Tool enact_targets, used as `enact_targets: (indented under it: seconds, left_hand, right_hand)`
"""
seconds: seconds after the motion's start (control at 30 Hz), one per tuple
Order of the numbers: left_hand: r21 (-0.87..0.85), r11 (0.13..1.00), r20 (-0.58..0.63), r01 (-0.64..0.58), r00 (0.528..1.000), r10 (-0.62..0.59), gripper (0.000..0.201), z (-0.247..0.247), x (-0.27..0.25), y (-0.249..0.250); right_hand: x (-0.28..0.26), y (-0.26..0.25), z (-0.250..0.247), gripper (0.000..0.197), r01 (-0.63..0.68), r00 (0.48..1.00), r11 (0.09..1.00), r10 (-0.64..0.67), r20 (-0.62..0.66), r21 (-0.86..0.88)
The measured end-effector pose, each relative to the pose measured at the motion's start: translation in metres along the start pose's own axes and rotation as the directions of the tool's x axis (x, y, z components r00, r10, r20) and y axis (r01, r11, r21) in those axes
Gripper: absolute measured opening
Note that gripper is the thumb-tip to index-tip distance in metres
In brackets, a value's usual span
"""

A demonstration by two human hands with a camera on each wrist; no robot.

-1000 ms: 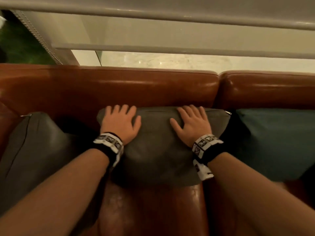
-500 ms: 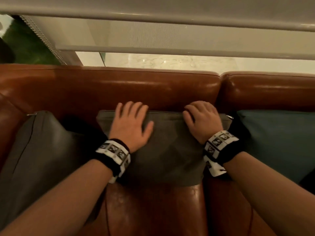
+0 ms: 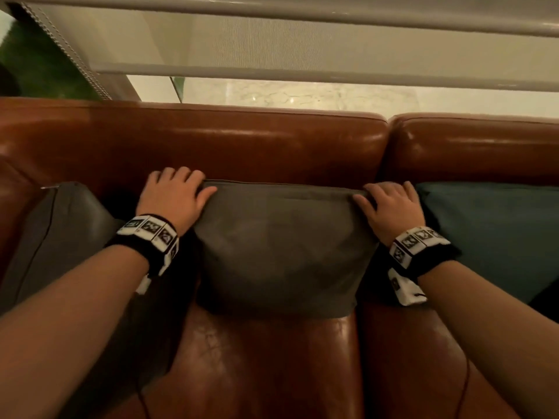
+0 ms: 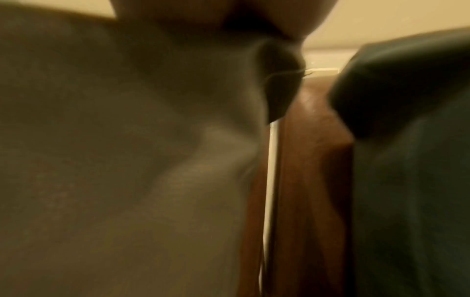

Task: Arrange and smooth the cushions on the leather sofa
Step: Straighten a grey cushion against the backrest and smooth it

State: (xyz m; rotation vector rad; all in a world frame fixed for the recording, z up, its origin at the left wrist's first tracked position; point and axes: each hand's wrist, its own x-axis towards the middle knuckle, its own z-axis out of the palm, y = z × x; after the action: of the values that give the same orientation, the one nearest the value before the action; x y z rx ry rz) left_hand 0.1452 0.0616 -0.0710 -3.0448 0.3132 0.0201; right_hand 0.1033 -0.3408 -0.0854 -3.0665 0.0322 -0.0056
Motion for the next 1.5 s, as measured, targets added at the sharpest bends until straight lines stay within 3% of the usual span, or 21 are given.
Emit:
enact_targets:
  seconds: [0.07,0.13,0.23,0.43,0.53,0.57,0.6,0.63,0.67,0.7,0.73,0.77,0.87,0.97,1.0,1.13,1.2,1.27,1.3,1.4,1.5]
  left_hand:
    - [-0.077,0.997,-0.165,0.013,0.986,-0.026,0.047,-0.004,-0.017,0.009]
    - [-0.159,0.98,-0.261,-0.115,0.963,0.071,0.052,-0.001,-0.041,0.056]
    - [-0.122,0.951,-0.119,-0.286,0.955,0.272,0.066,0.029,-0.069,0.118]
    - [0.026,0.98,-0.103,-0.197,0.975,0.199,0.073,0.065,-0.035,0.052]
    - [-0.179,0.982,-0.157,0.056,0.984,-0.085,0.085,0.064,-0.058,0.039]
    - [-0.366,0.917,-0.158,0.158,0.961,-0.228,0.091,0.065,-0.072,0.043]
    - [-0.608,0.759,-0.094,0.232,0.928,-0.359,0.097,0.068,-0.086,0.05]
    - [-0.819,0.501,0.038,0.279,0.899,-0.437,0.101,0.07,-0.097,0.059]
    - [-0.905,0.259,0.194,0.338,0.869,-0.455,0.102,0.073,-0.105,0.067]
    - [-0.917,0.108,0.302,0.383,0.847,-0.437,0.102,0.079,-0.107,0.071]
    - [-0.909,0.052,0.355,0.413,0.834,-0.422,0.1,0.087,-0.105,0.07]
    - [-0.909,0.044,0.36,0.415,0.834,-0.417,0.094,0.094,-0.098,0.067]
    - [-0.905,0.104,0.315,0.412,0.815,-0.487,0.071,0.106,-0.074,0.053]
    - [-0.903,0.161,0.263,0.399,0.808,-0.527,0.055,0.106,-0.067,0.044]
    - [-0.908,0.136,0.277,0.396,0.811,-0.515,0.051,0.105,-0.068,0.042]
    - [-0.896,-0.095,0.42,0.433,0.761,-0.494,0.054,0.101,-0.065,0.038]
    - [-0.9,-0.193,0.435,0.391,0.775,-0.459,0.044,0.102,-0.062,0.041]
    - [-0.895,-0.31,0.44,0.32,0.737,-0.512,0.027,0.1,-0.056,0.042]
    - [-0.898,-0.316,0.438,0.307,0.706,-0.557,0.024,0.096,-0.054,0.041]
    - [-0.912,-0.282,0.411,0.299,0.654,-0.636,0.032,0.093,-0.049,0.041]
    - [-0.897,-0.312,0.443,0.314,0.622,-0.646,0.028,0.089,-0.048,0.043]
  right_hand:
    - [-0.024,-0.01,-0.004,0.056,0.033,0.987,0.998,-0.024,-0.16,0.055]
    - [-0.055,-0.057,0.006,0.052,0.231,0.946,0.967,-0.197,-0.257,0.108]
    - [-0.085,-0.104,0.047,0.058,0.426,0.89,0.904,-0.418,-0.183,0.005]
    - [-0.051,-0.008,0.072,0.069,0.296,0.944,0.944,-0.312,-0.104,-0.144]
    - [-0.078,-0.002,0.069,0.076,0.132,0.977,0.986,-0.111,-0.183,0.106]
    - [-0.091,-0.004,0.071,0.081,0.036,0.975,0.958,0.029,-0.221,0.285]
    - [-0.103,-0.006,0.075,0.088,-0.084,0.956,0.866,0.209,-0.204,0.493]
    - [-0.114,-0.01,0.08,0.096,-0.213,0.916,0.688,0.388,-0.104,0.694]
    - [-0.119,-0.017,0.084,0.102,-0.324,0.862,0.469,0.505,0.052,0.821]
    - [-0.118,-0.023,0.088,0.105,-0.408,0.816,0.287,0.541,0.205,0.867]
    - [-0.113,-0.027,0.092,0.104,-0.455,0.793,0.175,0.525,0.308,0.873]
    - [-0.106,-0.027,0.093,0.099,-0.477,0.794,0.148,0.496,0.352,0.867]
    - [-0.076,-0.018,0.091,0.06,-0.491,0.796,0.296,0.534,0.284,0.819]
    - [-0.071,-0.01,0.084,0.048,-0.491,0.801,0.332,0.535,0.268,0.806]
    - [-0.073,-0.009,0.083,0.046,-0.491,0.8,0.301,0.527,0.286,0.818]
    - [-0.066,-0.016,0.066,0.056,-0.492,0.719,-0.007,0.56,0.411,0.87]
    - [-0.054,-0.02,0.063,0.055,-0.513,0.714,0.042,0.575,0.399,0.857]
    - [-0.046,-0.018,0.066,0.047,-0.513,0.713,0.154,0.624,0.32,0.844]
    - [-0.046,-0.018,0.065,0.044,-0.512,0.709,0.179,0.64,0.296,0.84]
    - [-0.049,-0.01,0.071,0.045,-0.514,0.709,0.145,0.626,0.324,0.845]
    - [-0.052,-0.01,0.067,0.053,-0.487,0.691,0.008,0.615,0.38,0.873]
